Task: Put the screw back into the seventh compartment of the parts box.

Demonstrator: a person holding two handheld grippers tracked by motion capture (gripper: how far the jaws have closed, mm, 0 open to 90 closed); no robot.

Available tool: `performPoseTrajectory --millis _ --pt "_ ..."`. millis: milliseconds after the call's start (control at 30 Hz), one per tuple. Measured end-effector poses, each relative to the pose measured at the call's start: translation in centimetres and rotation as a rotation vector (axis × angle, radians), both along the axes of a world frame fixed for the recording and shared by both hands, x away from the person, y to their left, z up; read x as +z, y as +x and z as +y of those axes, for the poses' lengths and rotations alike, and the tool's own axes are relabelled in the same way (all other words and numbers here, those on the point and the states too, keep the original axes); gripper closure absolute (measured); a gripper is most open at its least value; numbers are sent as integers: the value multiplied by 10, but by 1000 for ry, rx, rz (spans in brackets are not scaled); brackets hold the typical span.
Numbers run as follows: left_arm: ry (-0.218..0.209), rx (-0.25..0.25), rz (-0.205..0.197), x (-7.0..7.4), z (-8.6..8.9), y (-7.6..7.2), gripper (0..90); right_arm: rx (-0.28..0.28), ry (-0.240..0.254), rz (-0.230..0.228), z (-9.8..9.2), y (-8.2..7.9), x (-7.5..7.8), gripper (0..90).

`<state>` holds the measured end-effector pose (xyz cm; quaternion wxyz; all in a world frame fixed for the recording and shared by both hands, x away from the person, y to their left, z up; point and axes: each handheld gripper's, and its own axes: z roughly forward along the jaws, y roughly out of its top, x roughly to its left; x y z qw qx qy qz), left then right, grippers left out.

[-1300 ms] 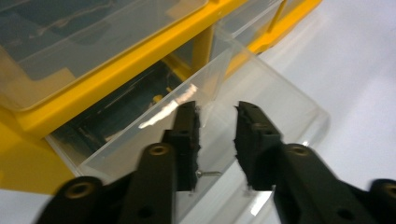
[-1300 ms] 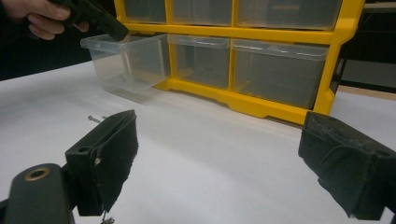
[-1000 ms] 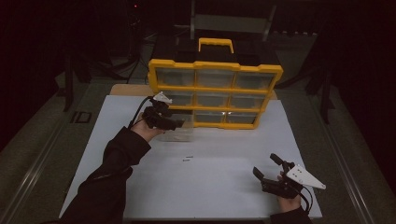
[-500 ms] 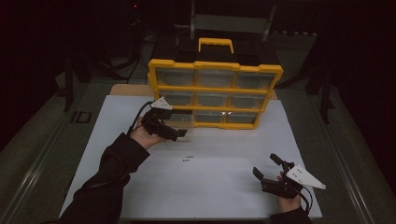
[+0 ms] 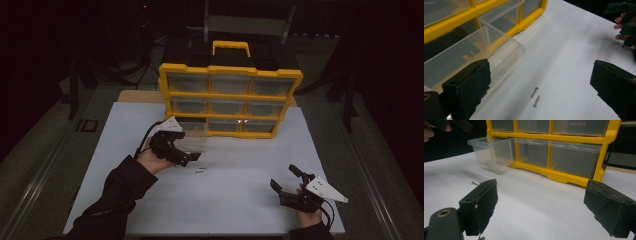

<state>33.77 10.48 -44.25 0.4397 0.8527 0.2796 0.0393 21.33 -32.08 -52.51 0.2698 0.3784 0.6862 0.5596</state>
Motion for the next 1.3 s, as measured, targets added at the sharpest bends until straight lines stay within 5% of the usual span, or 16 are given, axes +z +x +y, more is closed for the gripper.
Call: performPoseTrajectory --millis 500,1300 --pt "-27 -63 10 -19 -5 -17 54 2 -1 0 0 0 0 117" --pt "49 -108 32 -70 -18 -13 565 8 -2 3 1 0 0 117"
